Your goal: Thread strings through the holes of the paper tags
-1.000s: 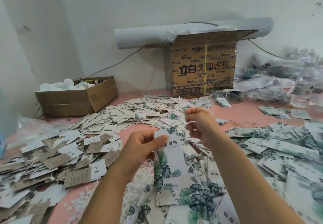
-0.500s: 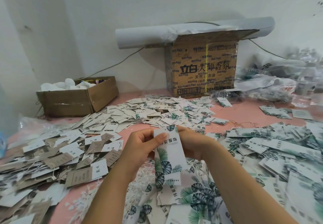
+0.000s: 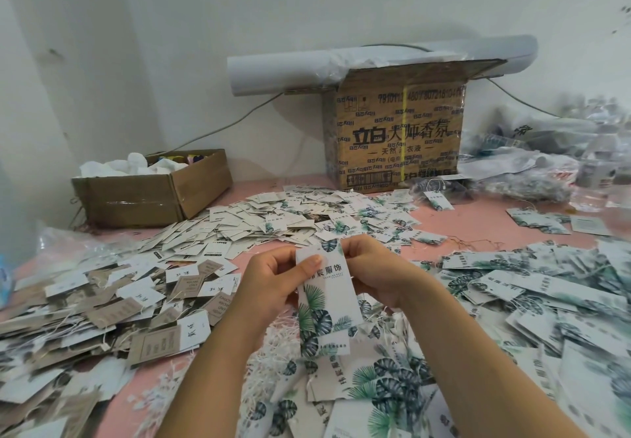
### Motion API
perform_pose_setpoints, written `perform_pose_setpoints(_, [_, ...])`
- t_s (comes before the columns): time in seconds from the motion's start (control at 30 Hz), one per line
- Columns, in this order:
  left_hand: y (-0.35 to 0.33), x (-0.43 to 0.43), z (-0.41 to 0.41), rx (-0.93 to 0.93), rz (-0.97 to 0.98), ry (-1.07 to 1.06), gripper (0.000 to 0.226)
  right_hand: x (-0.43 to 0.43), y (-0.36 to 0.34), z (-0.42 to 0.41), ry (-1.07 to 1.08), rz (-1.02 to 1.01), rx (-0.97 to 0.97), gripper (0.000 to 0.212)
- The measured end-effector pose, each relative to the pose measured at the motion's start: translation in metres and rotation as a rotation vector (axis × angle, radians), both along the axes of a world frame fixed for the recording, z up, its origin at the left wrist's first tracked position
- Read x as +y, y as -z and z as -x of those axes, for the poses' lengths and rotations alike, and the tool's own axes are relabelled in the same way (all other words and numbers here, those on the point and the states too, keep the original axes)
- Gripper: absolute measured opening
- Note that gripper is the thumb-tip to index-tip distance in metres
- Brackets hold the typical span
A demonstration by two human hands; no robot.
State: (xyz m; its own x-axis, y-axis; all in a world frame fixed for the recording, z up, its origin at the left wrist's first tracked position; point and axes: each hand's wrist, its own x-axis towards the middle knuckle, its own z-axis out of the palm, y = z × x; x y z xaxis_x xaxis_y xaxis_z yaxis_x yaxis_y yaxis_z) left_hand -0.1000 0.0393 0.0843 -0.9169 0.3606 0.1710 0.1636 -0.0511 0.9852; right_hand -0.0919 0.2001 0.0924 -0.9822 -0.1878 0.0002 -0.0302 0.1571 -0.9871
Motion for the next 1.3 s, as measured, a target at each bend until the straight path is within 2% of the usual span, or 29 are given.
perform_pose_setpoints(0.27, [0.002,0.0,0.002,0.025,-0.04,-0.036,0.027,0.003,-0.004,0.001,0.04,0.024,0.117,0.028])
perform_pose_setpoints(0.4, [0.001,-0.001,0.003,0.044,-0.08,-0.059,0.02,0.006,-0.004,0.003,0.144,0.083,0.147,0.027])
perform_pose_setpoints(0.53, [0.002,-0.002,0.005,0.048,-0.103,-0.091,0.007,0.012,-0.009,0.003,0.243,0.221,0.181,0.006])
perform_pose_setpoints(0.67, [0.004,-0.004,0.009,0.054,-0.081,-0.159,0.007,0.017,-0.013,0.002,0.241,0.299,0.294,0.013])
perform_pose_setpoints(0.77, [0.005,-0.005,0.012,0.058,-0.084,-0.213,0.009,0.017,-0.015,0.0,0.182,0.221,0.368,0.014])
perform_pose_setpoints(0.83, [0.005,-0.006,0.013,0.068,-0.087,-0.242,0.011,0.014,-0.018,-0.001,0.136,0.23,0.359,0.007])
perform_pose_setpoints(0.9, [0.005,-0.006,0.014,0.087,-0.091,-0.261,0.012,0.008,-0.02,-0.003,0.151,0.194,0.346,0.008])
perform_pose_setpoints(1.13, [0.004,-0.002,0.012,0.173,-0.06,-0.276,0.011,-0.008,-0.021,-0.005,0.279,-0.262,0.541,0.009])
perform_pose_setpoints(1.3, [0.003,-0.001,0.01,0.231,-0.012,-0.285,0.011,-0.01,-0.02,-0.004,0.297,-0.426,0.559,0.012])
